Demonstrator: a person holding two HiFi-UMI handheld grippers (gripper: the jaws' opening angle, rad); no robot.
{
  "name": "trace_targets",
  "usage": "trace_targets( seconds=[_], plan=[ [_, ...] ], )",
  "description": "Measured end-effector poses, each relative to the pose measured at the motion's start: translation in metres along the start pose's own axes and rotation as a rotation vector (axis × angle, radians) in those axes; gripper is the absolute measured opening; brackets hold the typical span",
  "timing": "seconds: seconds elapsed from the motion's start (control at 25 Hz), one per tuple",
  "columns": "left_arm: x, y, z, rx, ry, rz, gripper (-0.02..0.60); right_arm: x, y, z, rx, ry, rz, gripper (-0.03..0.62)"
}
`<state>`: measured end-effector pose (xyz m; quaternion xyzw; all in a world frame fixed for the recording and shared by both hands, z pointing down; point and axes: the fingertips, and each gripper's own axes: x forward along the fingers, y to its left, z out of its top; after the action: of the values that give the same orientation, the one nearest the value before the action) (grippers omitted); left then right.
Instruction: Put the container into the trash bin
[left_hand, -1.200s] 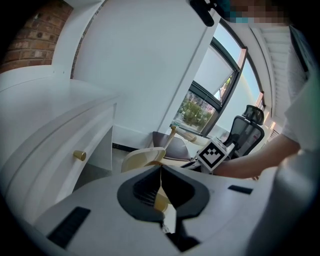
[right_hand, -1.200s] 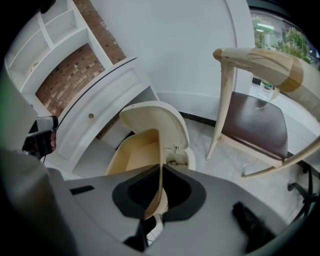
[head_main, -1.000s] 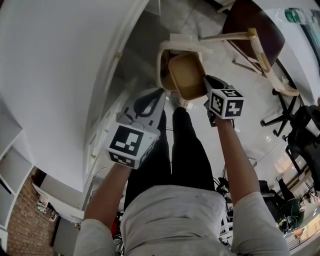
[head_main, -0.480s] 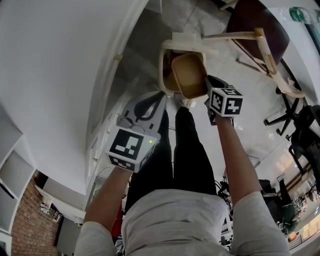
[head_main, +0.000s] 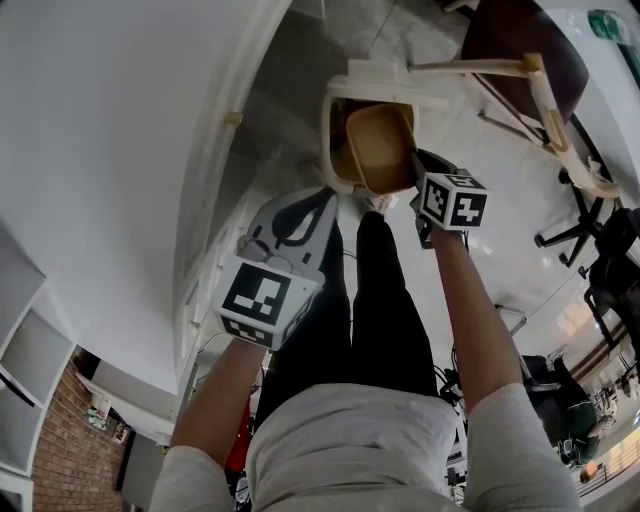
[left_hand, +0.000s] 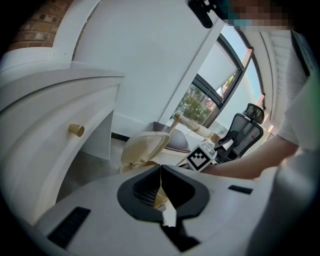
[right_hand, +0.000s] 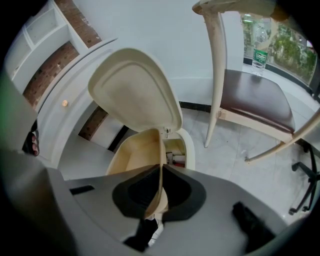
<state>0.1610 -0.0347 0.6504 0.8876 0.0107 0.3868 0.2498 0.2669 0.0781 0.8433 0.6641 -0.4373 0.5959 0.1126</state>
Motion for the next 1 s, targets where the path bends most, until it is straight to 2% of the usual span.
trace_targets(
  seconds=[0.8, 1.0],
  plan=[
    [0.006, 0.017, -0.025, -0.037, 0.036, 0.001, 0.018, 0.043, -0.008, -0.020, 0.044, 0.045, -0.024, 0.037],
    [0.011, 0.020, -0.030, -0.046, 0.040, -0.004, 0.018, 0.046, -0.004, -0.012, 0.076, -0.016, 0.002, 0.038]
  ],
)
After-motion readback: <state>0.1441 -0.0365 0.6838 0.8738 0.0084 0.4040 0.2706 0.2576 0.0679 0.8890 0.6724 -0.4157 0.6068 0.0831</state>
